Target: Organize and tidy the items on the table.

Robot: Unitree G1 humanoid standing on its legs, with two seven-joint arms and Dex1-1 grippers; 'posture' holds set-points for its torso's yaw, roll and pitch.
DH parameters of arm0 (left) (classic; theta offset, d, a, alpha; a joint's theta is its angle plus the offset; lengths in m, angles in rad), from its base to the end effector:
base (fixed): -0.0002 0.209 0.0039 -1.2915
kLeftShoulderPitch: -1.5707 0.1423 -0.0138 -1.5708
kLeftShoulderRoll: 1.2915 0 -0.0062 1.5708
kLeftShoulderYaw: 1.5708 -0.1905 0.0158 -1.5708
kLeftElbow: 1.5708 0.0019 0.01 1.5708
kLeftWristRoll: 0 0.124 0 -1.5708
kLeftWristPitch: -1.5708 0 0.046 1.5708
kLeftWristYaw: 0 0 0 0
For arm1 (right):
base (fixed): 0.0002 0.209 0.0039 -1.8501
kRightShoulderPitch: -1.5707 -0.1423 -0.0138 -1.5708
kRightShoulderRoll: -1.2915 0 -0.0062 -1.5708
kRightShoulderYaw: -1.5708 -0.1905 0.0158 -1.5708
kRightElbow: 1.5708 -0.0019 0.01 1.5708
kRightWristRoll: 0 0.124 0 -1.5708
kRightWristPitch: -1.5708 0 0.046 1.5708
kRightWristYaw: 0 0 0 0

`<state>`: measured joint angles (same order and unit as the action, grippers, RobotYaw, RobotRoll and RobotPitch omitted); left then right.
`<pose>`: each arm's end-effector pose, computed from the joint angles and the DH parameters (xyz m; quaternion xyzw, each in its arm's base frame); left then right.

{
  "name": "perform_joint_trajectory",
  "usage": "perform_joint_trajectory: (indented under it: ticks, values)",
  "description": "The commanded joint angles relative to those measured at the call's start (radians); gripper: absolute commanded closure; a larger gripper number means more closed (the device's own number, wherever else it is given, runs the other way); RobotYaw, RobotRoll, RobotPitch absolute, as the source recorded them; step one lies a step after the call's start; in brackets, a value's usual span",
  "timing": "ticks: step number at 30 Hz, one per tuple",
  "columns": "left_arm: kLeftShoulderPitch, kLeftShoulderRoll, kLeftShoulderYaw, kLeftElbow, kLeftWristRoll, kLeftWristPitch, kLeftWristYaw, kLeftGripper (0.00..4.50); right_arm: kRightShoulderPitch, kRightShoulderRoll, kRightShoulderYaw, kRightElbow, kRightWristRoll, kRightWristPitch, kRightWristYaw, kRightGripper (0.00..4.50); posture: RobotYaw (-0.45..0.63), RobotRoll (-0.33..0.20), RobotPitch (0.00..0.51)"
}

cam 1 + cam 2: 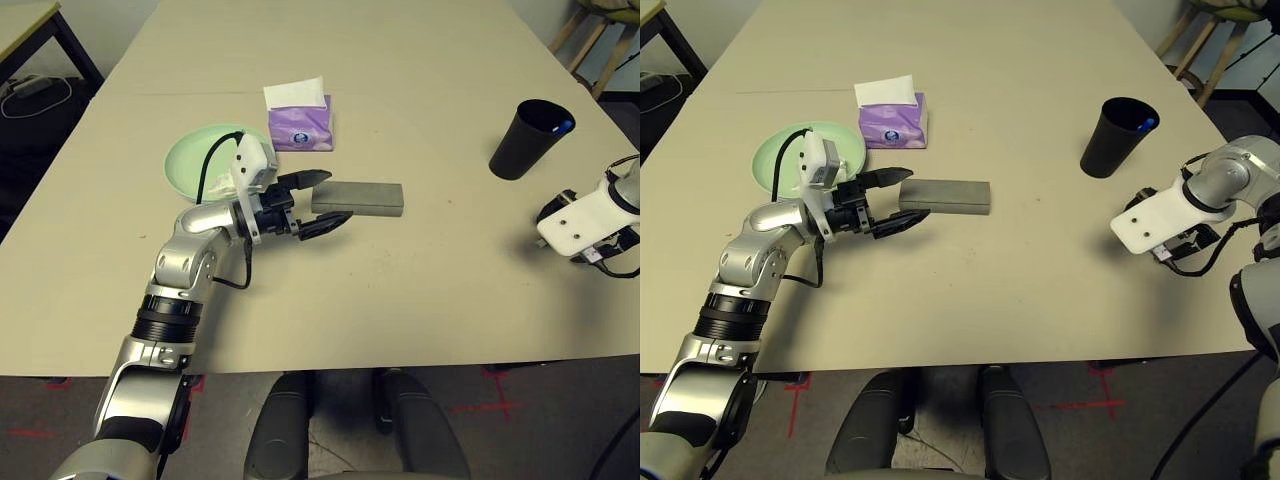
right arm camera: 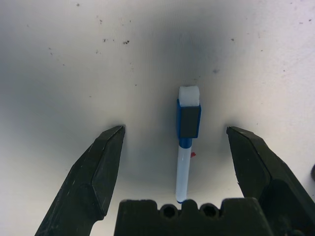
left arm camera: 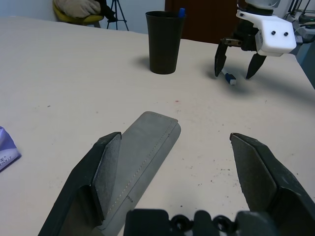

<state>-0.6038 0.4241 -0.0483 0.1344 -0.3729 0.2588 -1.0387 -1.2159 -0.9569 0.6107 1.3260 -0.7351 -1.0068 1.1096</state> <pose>0.2914 0.1922 0.1596 0.0798 -0.0601 -0.5499 0.8292 0.3048 -0.3133 0.2312 -0.6971 0.2905 0.5026 0.4208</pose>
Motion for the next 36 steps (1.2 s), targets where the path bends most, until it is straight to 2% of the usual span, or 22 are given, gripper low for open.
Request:
perform_joint_trajectory:
  ticks: [1, 3, 11, 27, 32, 36]
  values:
    - [0.021, -0.001, 0.005, -0.008, -0.01, 0.007, 0.004, 0.0, -0.013, -0.007, 0.008, 0.005, -0.014, -0.01, -0.005, 0.4, 0.15, 0.0, 0.244]
    - [0.02, -0.001, 0.005, -0.008, -0.01, 0.007, 0.005, 0.0, -0.015, -0.002, 0.005, 0.007, -0.011, -0.01, -0.002, 0.95, 0.15, 0.0, 0.243]
    - [0.011, 0.002, 0.01, -0.01, -0.019, 0.0, -0.007, 0.0, -0.019, 0.011, -0.001, 0.012, -0.003, -0.001, 0.01, 4.04, 0.15, 0.0, 0.233]
    - [-0.023, -0.007, -0.012, 0.033, 0.002, -0.069, -0.053, 0.0, -0.023, -0.009, -0.032, 0.013, 0.038, 0.006, 0.061, 4.11, 0.13, 0.0, 0.196]
    - [-0.037, -0.003, -0.019, 0.07, 0.02, -0.078, -0.055, 0.0, -0.049, -0.008, -0.073, 0.012, 0.089, 0.019, 0.125, 4.11, 0.12, 0.0, 0.185]
    - [-0.042, -0.007, -0.021, 0.099, 0.028, -0.096, -0.059, 0.0, -0.071, 0.0, -0.153, 0.013, 0.195, 0.061, 0.269, 4.11, 0.1, 0.0, 0.174]
